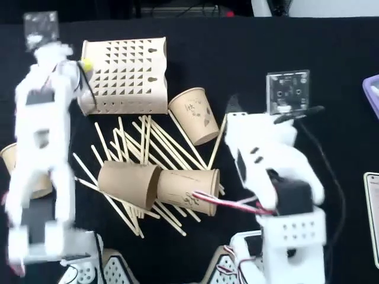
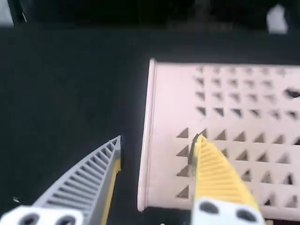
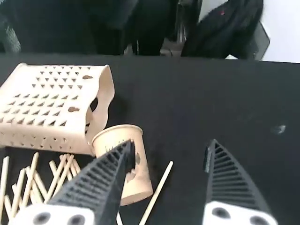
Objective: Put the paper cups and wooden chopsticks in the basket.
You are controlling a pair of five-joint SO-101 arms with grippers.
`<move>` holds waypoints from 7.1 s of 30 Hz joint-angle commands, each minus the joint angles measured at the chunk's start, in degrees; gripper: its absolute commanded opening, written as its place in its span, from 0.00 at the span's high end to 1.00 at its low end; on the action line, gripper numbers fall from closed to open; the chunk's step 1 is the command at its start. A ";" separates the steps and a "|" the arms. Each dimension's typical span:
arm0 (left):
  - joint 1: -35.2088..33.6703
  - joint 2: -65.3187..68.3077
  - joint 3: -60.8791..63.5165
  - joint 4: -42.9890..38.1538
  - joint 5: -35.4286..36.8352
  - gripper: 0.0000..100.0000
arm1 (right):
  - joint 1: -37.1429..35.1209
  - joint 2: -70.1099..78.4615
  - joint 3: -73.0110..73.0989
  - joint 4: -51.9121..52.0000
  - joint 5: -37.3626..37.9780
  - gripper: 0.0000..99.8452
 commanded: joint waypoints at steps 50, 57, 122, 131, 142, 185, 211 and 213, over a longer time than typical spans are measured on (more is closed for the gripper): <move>3.38 71.91 -100.97 62.95 -4.48 0.76 | -8.70 9.63 9.01 -17.67 -0.70 0.76; 5.41 71.38 -100.88 63.03 -4.04 0.76 | -15.74 28.35 0.31 -20.75 -0.79 0.76; -1.45 58.37 -100.88 61.10 -4.57 0.76 | -19.25 38.90 5.14 -34.90 -8.53 0.76; -1.36 63.30 -101.05 59.43 -4.40 0.76 | -19.25 38.90 5.23 -34.90 -8.44 0.76; -0.13 49.41 -100.62 59.87 4.13 0.75 | -19.25 38.90 5.23 -34.99 -8.44 0.76; -5.32 73.14 -100.88 59.43 -2.11 0.76 | -19.25 38.90 5.32 -34.90 -8.44 0.76; -8.40 36.48 -100.35 53.27 7.30 0.76 | -19.25 38.90 4.79 -34.81 -8.44 0.76; -6.90 37.45 -100.18 48.53 6.15 0.76 | -19.34 38.90 5.05 -34.81 -8.44 0.76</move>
